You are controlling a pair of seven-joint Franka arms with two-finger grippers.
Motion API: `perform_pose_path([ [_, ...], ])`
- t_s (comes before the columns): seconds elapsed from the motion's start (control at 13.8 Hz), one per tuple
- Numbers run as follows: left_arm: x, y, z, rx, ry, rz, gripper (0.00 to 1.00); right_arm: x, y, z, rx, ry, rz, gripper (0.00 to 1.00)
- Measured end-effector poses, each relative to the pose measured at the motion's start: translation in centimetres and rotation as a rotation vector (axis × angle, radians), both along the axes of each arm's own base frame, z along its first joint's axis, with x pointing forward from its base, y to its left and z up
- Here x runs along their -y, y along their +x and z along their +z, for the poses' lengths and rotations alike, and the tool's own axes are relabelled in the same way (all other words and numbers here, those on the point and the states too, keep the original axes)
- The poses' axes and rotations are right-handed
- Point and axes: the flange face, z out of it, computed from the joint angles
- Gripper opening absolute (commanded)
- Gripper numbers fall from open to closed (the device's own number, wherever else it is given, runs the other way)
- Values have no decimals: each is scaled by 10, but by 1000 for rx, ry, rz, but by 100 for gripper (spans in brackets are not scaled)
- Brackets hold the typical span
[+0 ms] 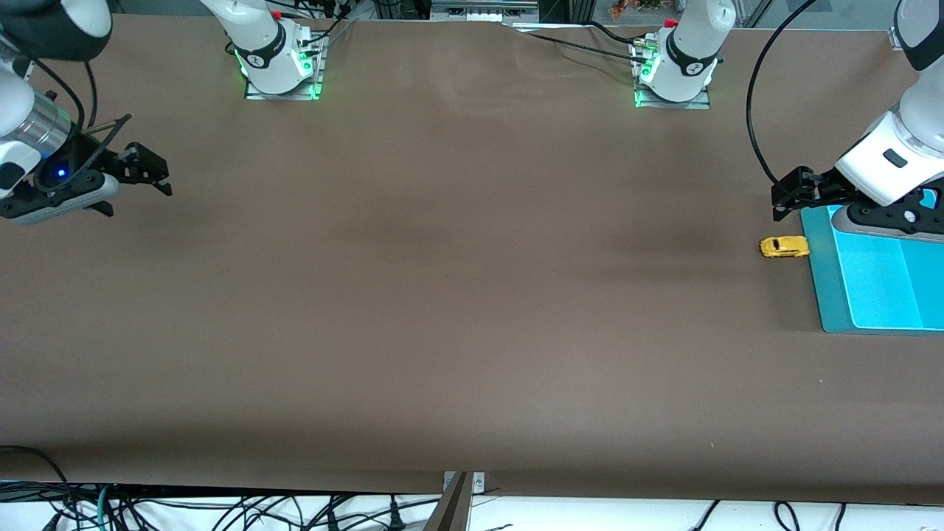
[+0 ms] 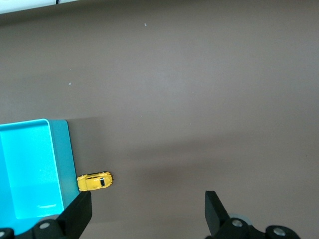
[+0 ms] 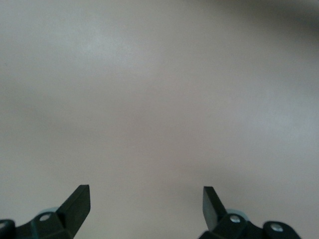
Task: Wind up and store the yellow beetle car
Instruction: 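Lower the left gripper toward the car stopped beside the teal bin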
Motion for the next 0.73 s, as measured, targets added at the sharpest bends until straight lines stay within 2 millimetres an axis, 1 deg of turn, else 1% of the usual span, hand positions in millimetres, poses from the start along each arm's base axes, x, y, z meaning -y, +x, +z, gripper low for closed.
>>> perform_pose_path([
  [0.15,-2,-2,-2,-21,2,4,100,-9,-8,13,-9,-2,-73,100],
  [0.29,0,-1,-10,-44,4,0,100,-9,-10,18,-14,-3,-100,100],
  [0.44,-1,0,-22,-79,7,2,100,-8,-11,18,-20,-3,-105,100],
  [0.73,-4,-5,-54,-217,14,-35,100,-8,-11,25,-18,-3,-113,100],
])
